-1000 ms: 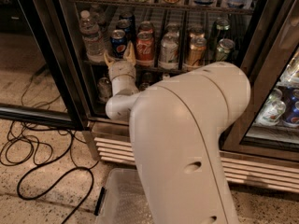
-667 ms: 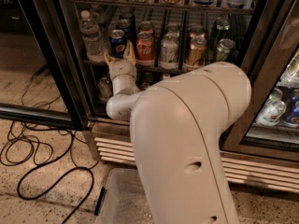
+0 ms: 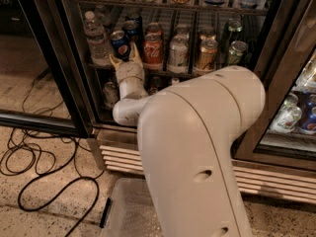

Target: Pick pepsi can from middle shelf of fridge

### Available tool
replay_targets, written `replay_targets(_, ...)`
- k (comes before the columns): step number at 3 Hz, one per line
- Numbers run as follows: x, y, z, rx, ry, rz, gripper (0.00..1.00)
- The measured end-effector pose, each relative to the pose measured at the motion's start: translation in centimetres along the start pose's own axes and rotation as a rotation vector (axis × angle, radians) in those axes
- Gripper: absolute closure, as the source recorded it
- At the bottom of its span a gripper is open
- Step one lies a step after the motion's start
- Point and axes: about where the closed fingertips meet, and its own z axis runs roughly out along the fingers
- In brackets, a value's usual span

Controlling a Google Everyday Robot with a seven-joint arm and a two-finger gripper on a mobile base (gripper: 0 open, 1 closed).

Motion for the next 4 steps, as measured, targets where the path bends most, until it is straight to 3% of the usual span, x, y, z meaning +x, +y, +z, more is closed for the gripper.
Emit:
replay_targets(1,0.0,0.0,0.0,0.000,0.000,0.000,1.00)
replay_targets(2,-1.2,-0.9,0.3,0.037,0.001,0.061,1.00)
replay_targets(4,-2.2,-1.9,0.2,0.070,0.013,0.118,1.00)
